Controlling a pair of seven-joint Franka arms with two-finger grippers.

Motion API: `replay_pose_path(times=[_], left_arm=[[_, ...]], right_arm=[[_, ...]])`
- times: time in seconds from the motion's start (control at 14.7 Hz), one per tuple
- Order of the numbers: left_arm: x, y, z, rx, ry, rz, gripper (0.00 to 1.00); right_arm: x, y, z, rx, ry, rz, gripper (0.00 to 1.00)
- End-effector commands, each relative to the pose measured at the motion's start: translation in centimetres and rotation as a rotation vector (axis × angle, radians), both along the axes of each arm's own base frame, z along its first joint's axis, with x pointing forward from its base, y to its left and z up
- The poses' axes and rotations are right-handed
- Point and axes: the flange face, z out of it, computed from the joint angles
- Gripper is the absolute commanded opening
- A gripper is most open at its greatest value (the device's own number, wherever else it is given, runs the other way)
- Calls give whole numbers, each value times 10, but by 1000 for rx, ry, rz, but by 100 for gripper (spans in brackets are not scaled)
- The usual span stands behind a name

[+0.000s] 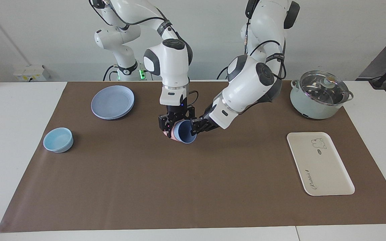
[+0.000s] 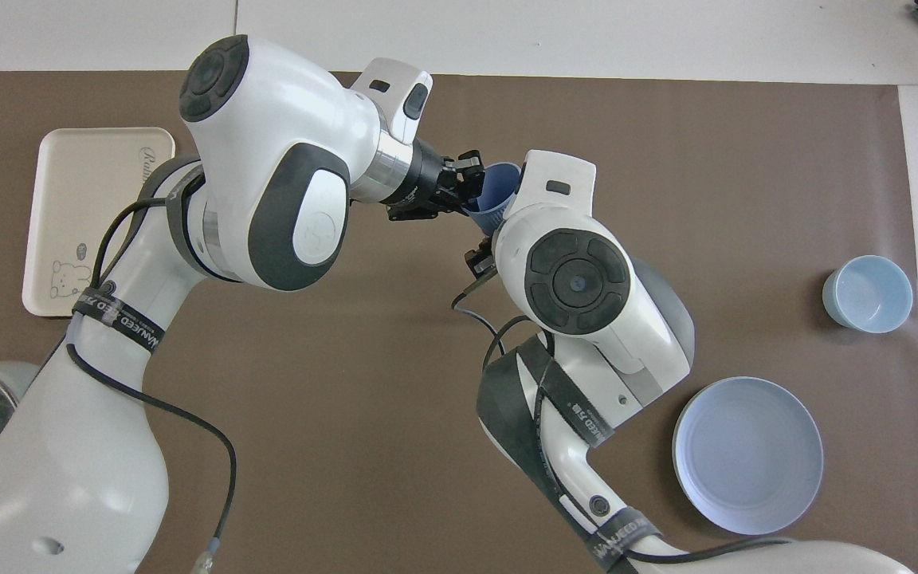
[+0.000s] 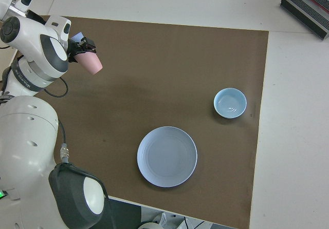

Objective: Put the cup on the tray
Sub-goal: 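Carry the blue cup to the tray while the right gripper returns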

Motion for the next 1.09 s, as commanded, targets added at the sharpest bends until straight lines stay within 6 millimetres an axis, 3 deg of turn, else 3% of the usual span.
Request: replay_pose_path(times=[0.0,0.27,0.48,0.82,0.89,1.02], left_arm=[[-9,-2,8,12,12,-21,0],[10,21,36,20,-46,18,0],[29,65,65,59,-104,87,0],[59,198,104,267,-224,257,0],[64,223,105,326,-248,277,0],[76,300,96,390,-268,315,0]], right_arm=[[7,-1,3,-1,-33,-17,0],[8,-2,3,0,-32,-19,0],[8,-3,3,-1,-34,-20,0],[11,-7,2,-4,-33,-20,0],[13,-9,4,2,-46,-14,0],[26,-25,11,33,-93,-20,0]])
